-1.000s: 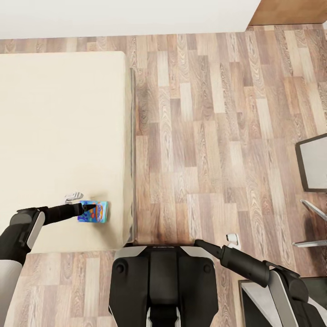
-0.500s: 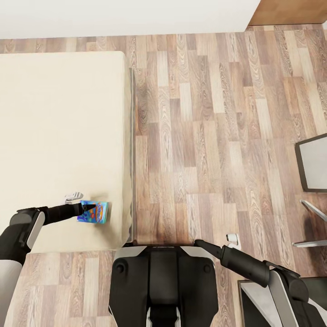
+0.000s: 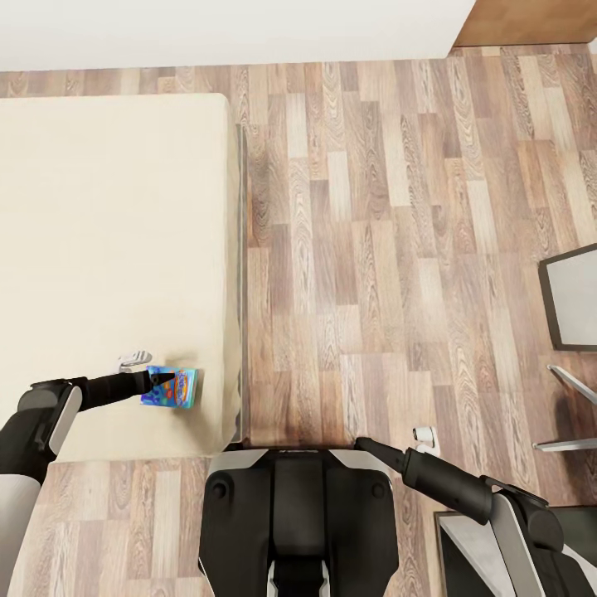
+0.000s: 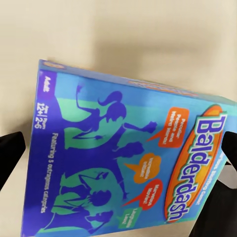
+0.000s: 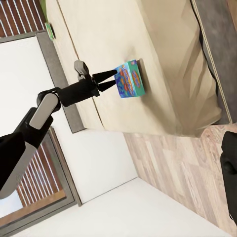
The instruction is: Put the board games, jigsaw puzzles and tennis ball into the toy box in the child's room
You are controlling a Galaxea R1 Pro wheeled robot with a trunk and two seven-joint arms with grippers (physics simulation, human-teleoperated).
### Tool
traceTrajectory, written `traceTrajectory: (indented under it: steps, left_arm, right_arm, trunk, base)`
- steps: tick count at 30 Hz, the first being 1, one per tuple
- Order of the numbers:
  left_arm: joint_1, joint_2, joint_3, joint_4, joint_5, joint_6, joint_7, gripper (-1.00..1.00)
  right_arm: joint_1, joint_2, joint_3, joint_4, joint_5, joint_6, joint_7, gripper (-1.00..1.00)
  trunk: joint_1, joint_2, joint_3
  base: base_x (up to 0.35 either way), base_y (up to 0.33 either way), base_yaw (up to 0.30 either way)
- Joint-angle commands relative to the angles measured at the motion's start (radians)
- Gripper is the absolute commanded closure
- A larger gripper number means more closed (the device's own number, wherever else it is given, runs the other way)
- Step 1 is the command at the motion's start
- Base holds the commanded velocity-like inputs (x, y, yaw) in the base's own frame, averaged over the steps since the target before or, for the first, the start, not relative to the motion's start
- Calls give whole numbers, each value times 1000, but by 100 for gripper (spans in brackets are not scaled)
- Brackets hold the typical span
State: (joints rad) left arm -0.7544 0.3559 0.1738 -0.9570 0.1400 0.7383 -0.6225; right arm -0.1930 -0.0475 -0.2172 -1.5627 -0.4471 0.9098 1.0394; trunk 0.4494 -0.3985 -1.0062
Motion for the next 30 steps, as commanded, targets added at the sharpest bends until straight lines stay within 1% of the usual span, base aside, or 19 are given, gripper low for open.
traceTrajectory:
  steps: [1,12,17,19,23,25,30]
  left_arm:
    - [0,0,1,0,6,7,0,-100]
    - [0,0,1,0,6,10,-4,-100]
    - [0,0,2,0,10,13,-11,-100]
    - [0,0,1,0,10,15,-29,-100]
    - [0,0,0,0,8,21,-113,-100]
    - [0,0,0,0,8,22,-128,-100]
    - [0,0,0,1,7,22,-142,-100]
  right_arm:
    - [0,0,-1,0,-1,4,2,-100]
    - [0,0,-1,0,-1,6,4,-100]
    - [0,-5,-1,0,-2,6,4,-100]
    - [0,-6,-1,1,-2,6,4,-100]
    - [0,-7,-1,0,-2,6,4,-100]
    - [0,-8,0,0,-2,6,4,-100]
    - [0,-8,0,0,-2,6,4,-100]
  trunk:
    - [1,-1,-1]
    - [1,-1,-1]
    - [1,-1,-1]
    - [1,-1,-1]
    - [1,-1,-1]
    - [1,-1,-1]
    - [1,-1,-1]
  base:
    - [0,0,0]
    - [0,0,0]
    - [0,0,0]
    - [0,0,0]
    - [0,0,0]
    - [0,0,0]
    - [0,0,0]
